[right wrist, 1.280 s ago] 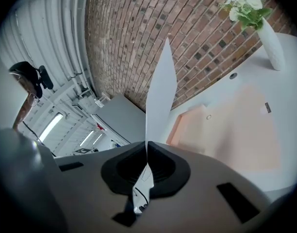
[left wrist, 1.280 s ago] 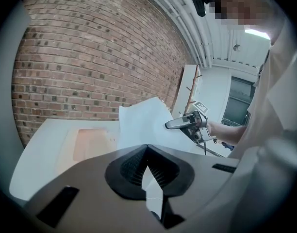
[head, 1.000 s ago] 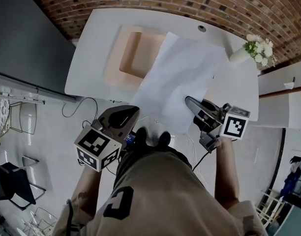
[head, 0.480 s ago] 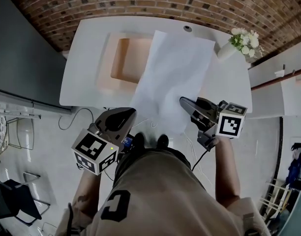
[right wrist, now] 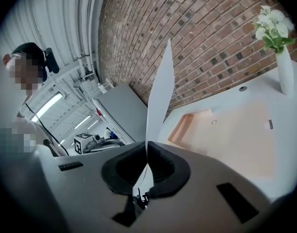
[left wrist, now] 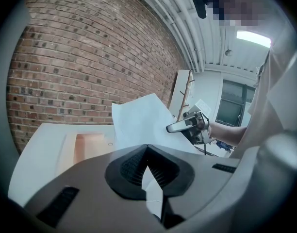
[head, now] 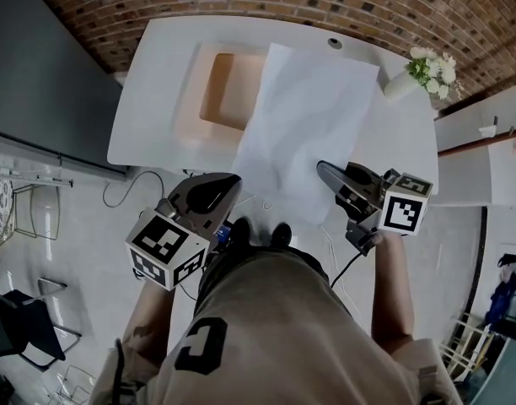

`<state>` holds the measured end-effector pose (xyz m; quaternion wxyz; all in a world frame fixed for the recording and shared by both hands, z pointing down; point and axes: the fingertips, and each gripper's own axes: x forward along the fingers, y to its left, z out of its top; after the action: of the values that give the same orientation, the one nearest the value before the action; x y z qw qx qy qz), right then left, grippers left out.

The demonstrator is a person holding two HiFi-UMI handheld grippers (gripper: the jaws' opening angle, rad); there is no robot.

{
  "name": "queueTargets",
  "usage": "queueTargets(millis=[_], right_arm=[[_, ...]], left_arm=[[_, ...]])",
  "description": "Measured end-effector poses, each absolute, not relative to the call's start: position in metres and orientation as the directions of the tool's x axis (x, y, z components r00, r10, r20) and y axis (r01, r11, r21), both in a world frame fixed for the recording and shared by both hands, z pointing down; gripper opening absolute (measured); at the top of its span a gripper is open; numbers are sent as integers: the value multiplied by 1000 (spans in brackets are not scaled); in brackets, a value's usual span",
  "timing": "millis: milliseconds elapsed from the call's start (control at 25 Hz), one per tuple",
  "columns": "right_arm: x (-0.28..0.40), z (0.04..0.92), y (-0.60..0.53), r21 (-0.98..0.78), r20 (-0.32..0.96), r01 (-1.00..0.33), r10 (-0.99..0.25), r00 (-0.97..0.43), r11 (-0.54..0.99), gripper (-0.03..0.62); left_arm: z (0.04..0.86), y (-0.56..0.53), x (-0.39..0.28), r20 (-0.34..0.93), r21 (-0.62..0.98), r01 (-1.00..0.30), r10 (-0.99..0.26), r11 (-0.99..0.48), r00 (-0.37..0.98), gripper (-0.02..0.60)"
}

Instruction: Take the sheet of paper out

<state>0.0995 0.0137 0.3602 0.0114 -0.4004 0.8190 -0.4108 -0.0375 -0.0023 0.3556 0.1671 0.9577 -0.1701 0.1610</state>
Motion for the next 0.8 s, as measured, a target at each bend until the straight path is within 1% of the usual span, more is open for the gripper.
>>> queueTargets(millis=[360,800], right_arm=[[93,361,9,-669,314,-640,-636,-704,378,25],[85,358,0,-661,318,-629,-607,-728,409,25]], left_arm=[[354,-3,-46,368,258,-422,-315,-869,875,14],[348,-7,-51,363,249,-439,-337,-864,869,14]])
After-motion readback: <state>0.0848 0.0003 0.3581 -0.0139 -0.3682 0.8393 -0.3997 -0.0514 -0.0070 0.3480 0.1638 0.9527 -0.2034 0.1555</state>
